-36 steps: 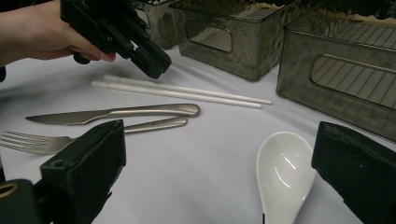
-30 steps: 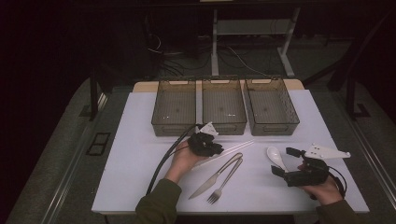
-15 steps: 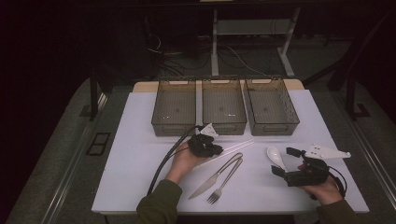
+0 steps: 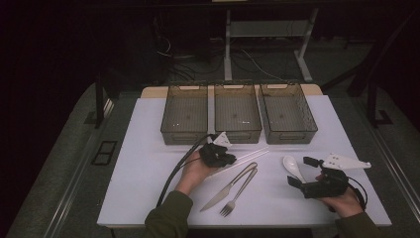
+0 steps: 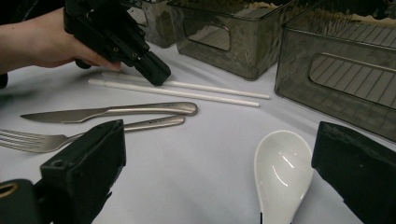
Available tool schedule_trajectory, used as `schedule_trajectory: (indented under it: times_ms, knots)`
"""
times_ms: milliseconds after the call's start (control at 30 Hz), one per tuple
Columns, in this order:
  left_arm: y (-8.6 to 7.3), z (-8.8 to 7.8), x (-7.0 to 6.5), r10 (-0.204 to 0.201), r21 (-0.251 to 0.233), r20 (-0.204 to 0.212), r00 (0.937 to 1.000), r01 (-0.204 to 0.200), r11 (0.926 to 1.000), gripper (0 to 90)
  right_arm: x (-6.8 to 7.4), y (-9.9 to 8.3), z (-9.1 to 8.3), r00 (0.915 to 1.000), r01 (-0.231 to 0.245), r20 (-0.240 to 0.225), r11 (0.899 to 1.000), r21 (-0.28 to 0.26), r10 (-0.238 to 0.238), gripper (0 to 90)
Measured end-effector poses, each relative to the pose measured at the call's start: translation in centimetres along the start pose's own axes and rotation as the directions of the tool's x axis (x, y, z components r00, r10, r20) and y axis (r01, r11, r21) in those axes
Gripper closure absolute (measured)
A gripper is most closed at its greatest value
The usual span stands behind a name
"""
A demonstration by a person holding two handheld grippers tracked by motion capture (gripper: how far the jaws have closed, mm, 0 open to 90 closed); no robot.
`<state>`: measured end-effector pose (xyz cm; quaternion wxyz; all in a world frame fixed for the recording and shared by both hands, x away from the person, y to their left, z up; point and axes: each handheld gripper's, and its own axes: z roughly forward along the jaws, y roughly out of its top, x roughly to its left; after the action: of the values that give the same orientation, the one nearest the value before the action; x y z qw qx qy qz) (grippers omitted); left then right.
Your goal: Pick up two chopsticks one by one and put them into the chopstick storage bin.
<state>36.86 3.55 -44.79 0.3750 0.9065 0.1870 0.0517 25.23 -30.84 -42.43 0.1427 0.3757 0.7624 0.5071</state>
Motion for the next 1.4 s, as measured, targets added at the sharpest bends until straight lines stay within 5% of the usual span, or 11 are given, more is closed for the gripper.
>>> schedule_trajectory:
  times_ms: [300,667,1400]
  knots:
    - [0.1,-1.1,0.2,-0.022,-0.027,0.008,0.9997,0.023,0.9994,84.8,-0.1,-0.4,1.3,0.9999,0.013,0.006,0.998,0.058,-0.013,3.2]
    - [0.8,-3.6,-0.2,-0.016,-0.103,0.011,0.9998,0.017,0.9946,84.7,-0.3,-0.3,1.0,0.9999,0.003,0.011,0.999,0.047,-0.004,3.2]
    - [1.3,-9.1,0.2,-0.046,-0.275,-0.002,0.9989,0.044,0.9604,85.2,-0.3,-0.3,0.9,0.9999,-0.009,0.011,0.999,0.038,0.009,3.2]
